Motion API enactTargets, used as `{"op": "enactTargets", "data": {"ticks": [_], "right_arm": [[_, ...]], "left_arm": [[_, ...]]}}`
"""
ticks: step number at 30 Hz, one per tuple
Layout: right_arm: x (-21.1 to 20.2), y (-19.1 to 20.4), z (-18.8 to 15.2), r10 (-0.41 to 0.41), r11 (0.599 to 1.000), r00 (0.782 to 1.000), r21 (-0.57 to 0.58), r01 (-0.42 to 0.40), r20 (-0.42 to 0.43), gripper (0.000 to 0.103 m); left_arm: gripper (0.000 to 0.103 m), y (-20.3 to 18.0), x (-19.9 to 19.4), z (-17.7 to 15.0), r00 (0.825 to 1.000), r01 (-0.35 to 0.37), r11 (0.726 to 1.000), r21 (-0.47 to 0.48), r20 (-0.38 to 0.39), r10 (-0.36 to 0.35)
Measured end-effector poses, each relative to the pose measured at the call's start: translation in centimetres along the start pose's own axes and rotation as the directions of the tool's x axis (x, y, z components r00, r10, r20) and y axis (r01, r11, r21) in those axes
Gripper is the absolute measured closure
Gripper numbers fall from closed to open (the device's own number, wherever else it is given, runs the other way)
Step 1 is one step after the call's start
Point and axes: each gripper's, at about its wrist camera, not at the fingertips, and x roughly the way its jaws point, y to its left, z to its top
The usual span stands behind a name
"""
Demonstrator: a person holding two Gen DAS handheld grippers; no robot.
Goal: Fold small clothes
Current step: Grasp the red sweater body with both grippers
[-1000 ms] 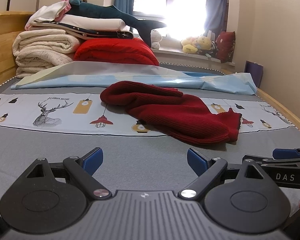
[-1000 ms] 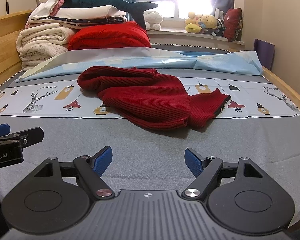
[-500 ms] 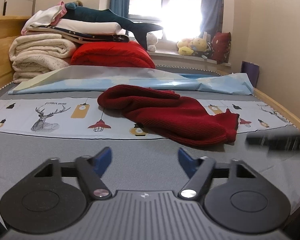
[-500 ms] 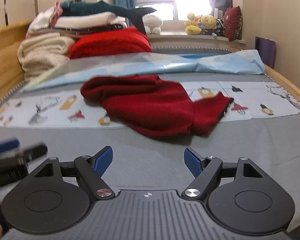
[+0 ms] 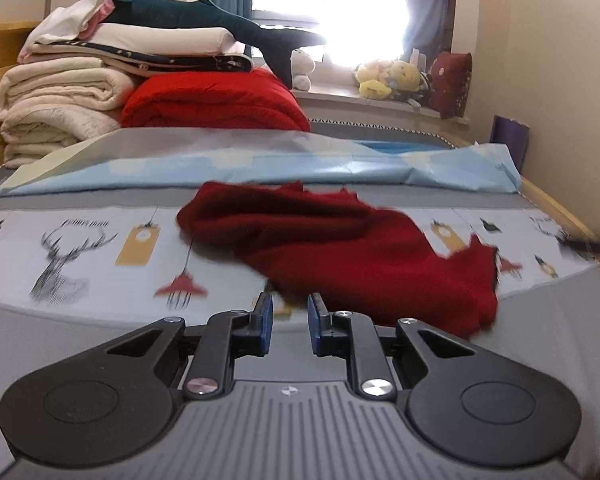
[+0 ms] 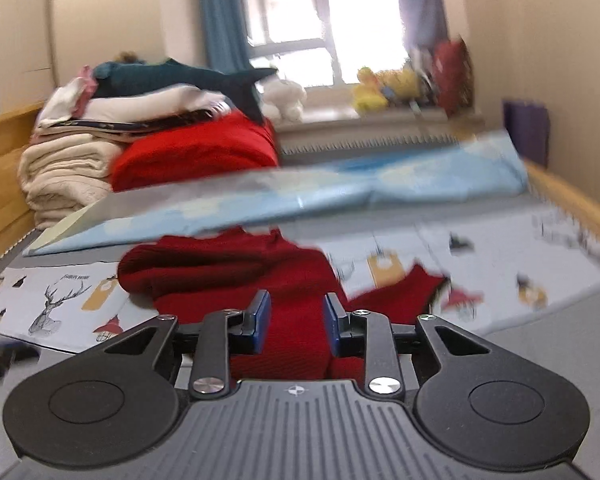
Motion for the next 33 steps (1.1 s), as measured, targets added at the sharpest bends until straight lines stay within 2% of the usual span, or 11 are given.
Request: {"op": "enactTargets", "data": {"ticks": [5,10,13,15,17,23,24,25,26,30,33], "right_arm": [[1.0,-1.4,0.8,0.021,0.997,1.0,0.076,-0.022,0.008,0.07],[2.4,-2.2,1.3,0.033,0.993,0.999,0.115,-0.031,-0.012,0.07],[2.5,-2.7,2.0,0.018,0.992,1.0,0.127,-0.019,0.009,0.07],[2.6,-3.1,2.2,0.015,0.99,1.0,0.137,-0.015,0.007,0.07],[2.7,-3.4,2.3,0.012,0.99,1.0,0.143,-0.012,0.005,0.07],[3.2,-3.8,2.3,0.008,0.99,1.0,0.141,-0.005,-0.019,0.07],[3.2,-3.8,2.3,0.008,0.99,1.0,0.138,-0.005,-0.021,0.07],[3.2,-3.8,2.4,0.007,0.991,1.0,0.131,-0.004,-0.023,0.07],[3.3,-3.8,2.4,0.005,0.992,1.0,0.126,-0.001,-0.027,0.07],[3.8,-4.1,2.6,-0.015,0.99,0.999,0.141,0.02,-0.038,0.07],[3.9,-4.6,2.8,-0.021,0.984,0.999,0.177,0.027,-0.037,0.07]], "left_arm": [[0.083,-0.8,8.1,4.7,1.0,0.017,0.998,-0.06,-0.015,-0.018],[0.082,-1.1,16.4,7.9,0.998,0.022,0.98,-0.199,-0.058,-0.034],[0.073,-1.6,20.9,9.0,0.996,0.031,0.962,-0.272,-0.073,-0.053],[0.068,-1.8,23.8,9.5,0.994,0.05,0.937,-0.346,-0.078,-0.082],[0.047,-2.0,26.7,10.0,0.989,0.059,0.903,-0.425,-0.1,-0.112],[0.048,-1.1,33.0,10.1,0.975,0.031,0.772,-0.635,-0.152,-0.164],[0.061,-0.9,33.7,10.2,0.973,0.003,0.777,-0.63,-0.177,-0.147],[0.086,-0.7,34.0,10.2,0.974,-0.034,0.797,-0.602,-0.199,-0.109],[0.091,-0.5,34.1,10.4,0.973,-0.053,0.821,-0.568,-0.213,-0.085],[0.094,1.2,29.8,11.9,0.98,0.01,0.923,-0.385,-0.177,-0.085],[0.095,5.3,23.3,11.6,0.982,0.07,0.952,-0.298,-0.147,-0.118]]}}
